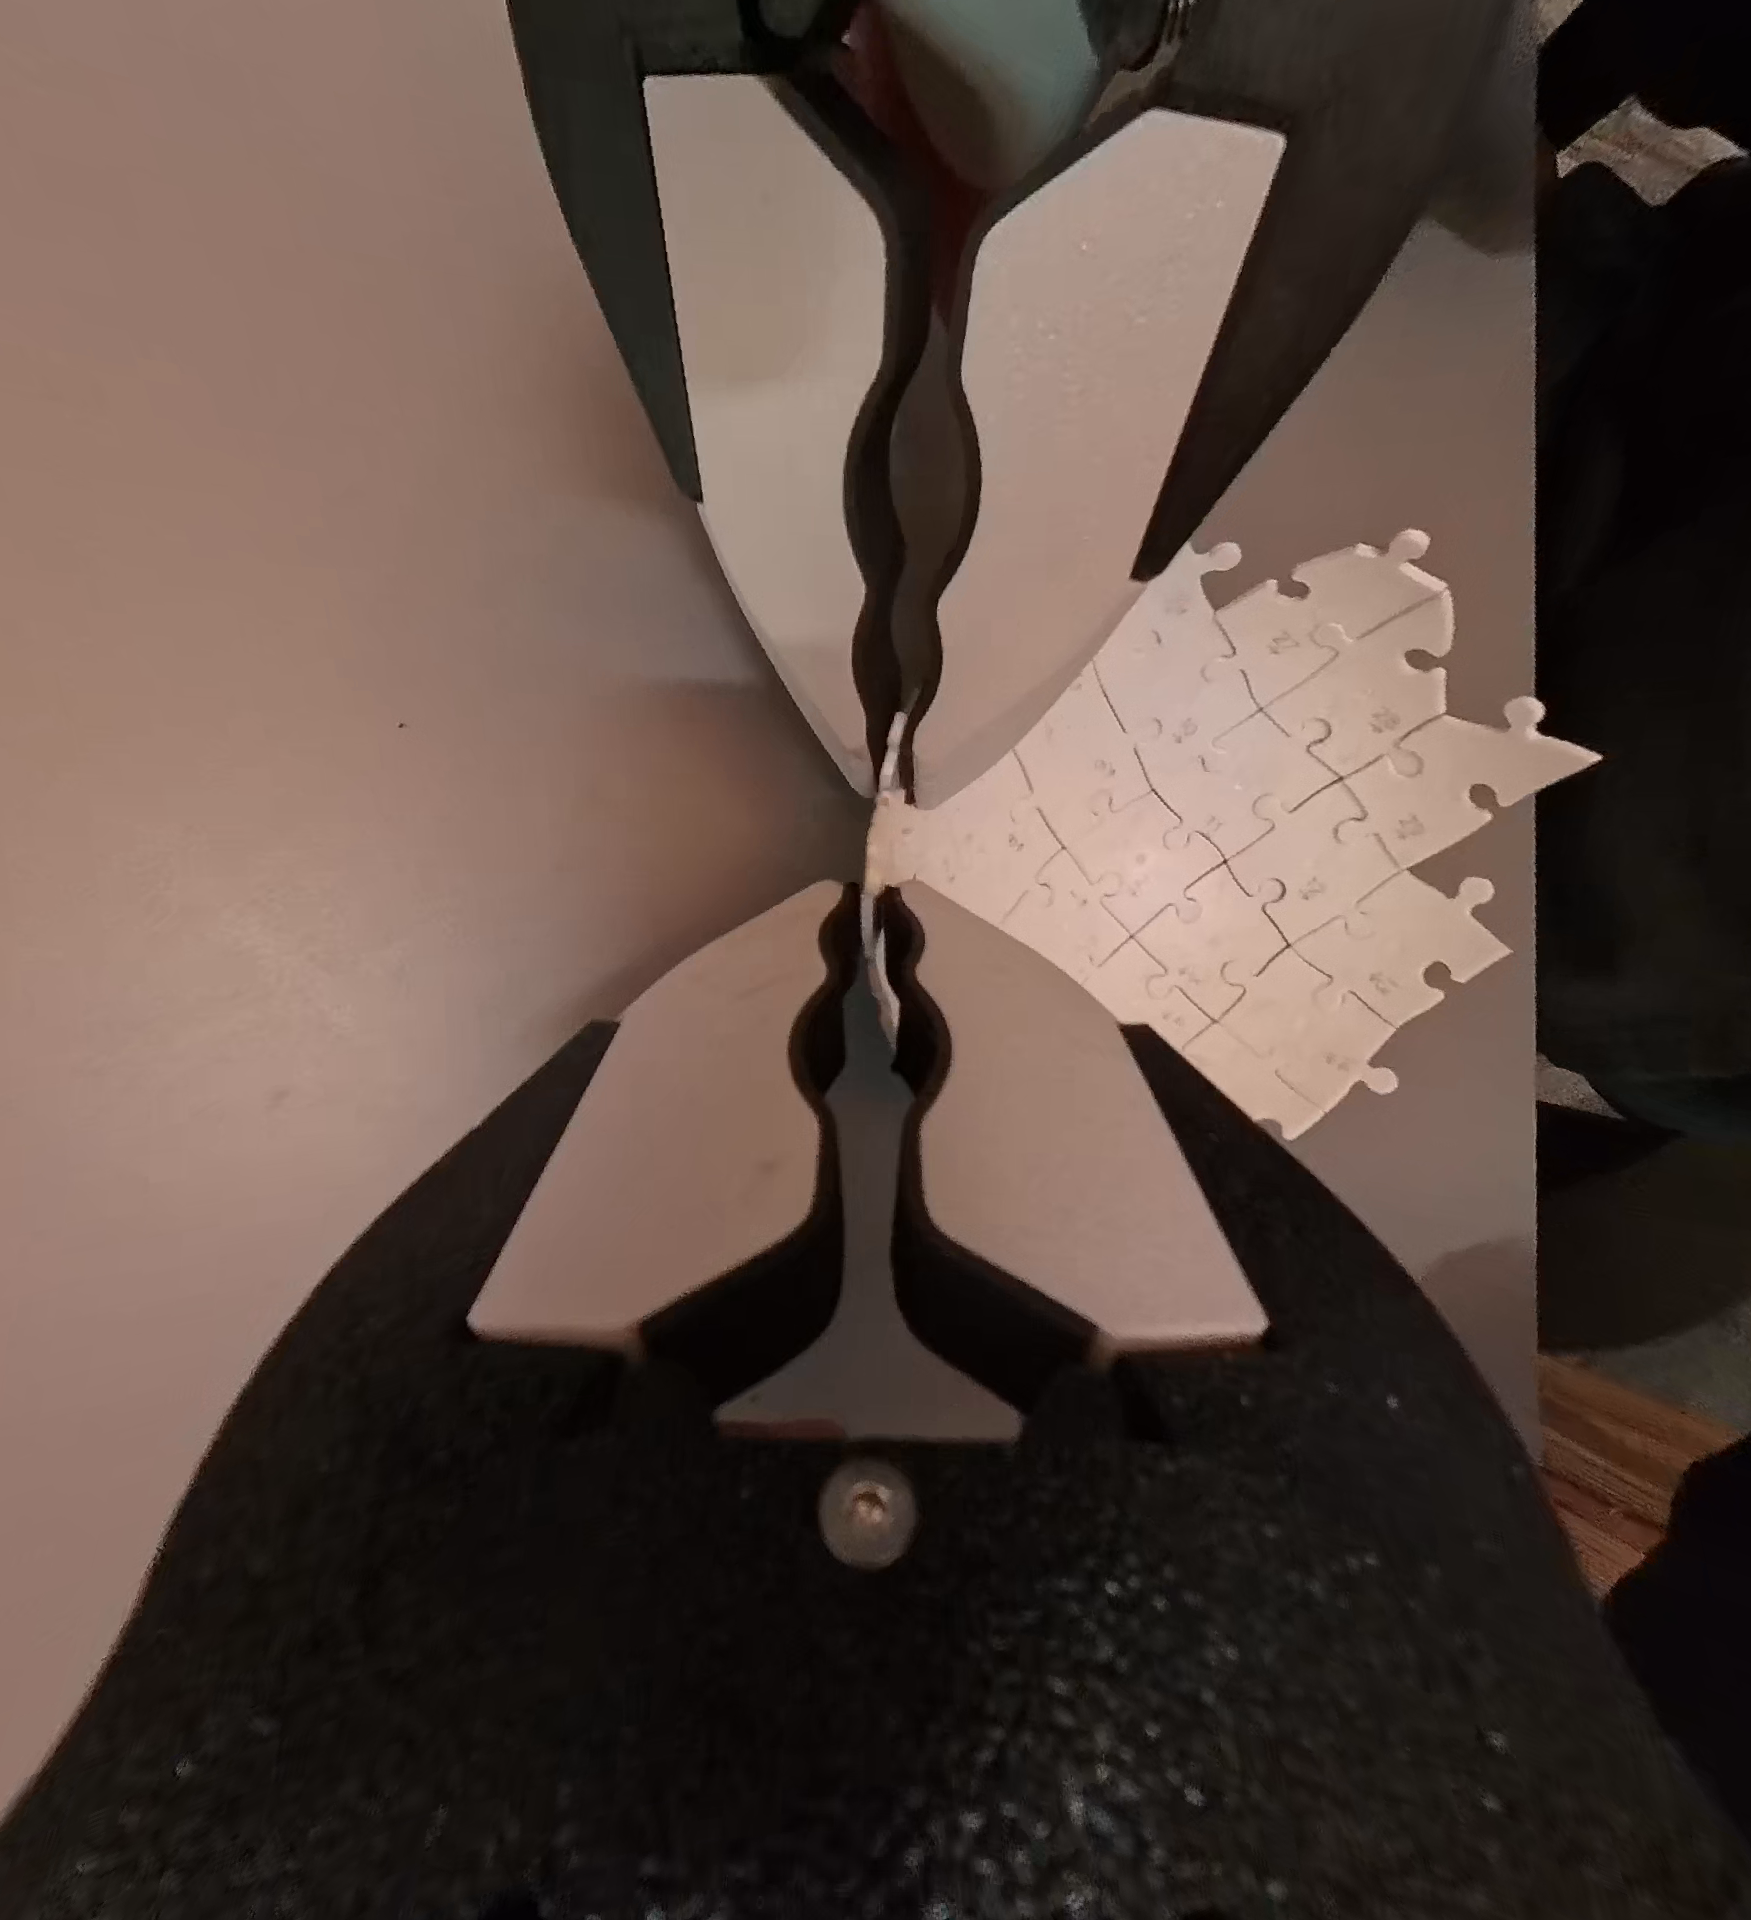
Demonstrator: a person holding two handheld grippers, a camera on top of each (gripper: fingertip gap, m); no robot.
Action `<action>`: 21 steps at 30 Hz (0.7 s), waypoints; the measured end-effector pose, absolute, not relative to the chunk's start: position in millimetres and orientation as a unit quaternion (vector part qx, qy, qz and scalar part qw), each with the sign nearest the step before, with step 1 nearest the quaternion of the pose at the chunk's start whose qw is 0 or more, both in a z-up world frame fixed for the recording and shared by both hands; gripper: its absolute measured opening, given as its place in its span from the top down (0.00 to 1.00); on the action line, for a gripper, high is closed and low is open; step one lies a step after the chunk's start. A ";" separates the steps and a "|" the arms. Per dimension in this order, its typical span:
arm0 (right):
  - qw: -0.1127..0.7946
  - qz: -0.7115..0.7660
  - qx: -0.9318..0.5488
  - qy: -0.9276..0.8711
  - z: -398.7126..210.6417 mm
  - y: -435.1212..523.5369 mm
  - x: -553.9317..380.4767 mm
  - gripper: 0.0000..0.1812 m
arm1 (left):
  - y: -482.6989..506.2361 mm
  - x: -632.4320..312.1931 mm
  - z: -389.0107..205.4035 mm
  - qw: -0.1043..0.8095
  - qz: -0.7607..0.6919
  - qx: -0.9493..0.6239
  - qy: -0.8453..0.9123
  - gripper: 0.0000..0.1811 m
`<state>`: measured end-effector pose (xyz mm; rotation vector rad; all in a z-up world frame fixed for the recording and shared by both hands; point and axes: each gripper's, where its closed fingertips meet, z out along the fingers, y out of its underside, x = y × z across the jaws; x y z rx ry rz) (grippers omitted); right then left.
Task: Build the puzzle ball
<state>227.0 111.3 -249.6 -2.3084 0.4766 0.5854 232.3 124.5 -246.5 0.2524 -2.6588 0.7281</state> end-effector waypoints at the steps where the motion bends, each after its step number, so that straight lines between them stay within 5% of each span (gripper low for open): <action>1: 0.350 0.221 -0.891 0.186 -249.6 111.3 228.4 0.98 | 124.8 232.6 -247.3 0.183 0.257 0.091 -0.944 0.98; 7: 0.368 0.196 -0.890 0.185 -242.3 113.8 235.8 0.93 | 122.3 232.5 -247.4 0.180 0.260 0.089 -0.945 0.98; 21: 0.367 0.147 -0.913 0.101 -237.7 119.5 231.4 0.98 | 126.9 227.3 -243.5 0.190 0.254 0.092 -0.944 0.96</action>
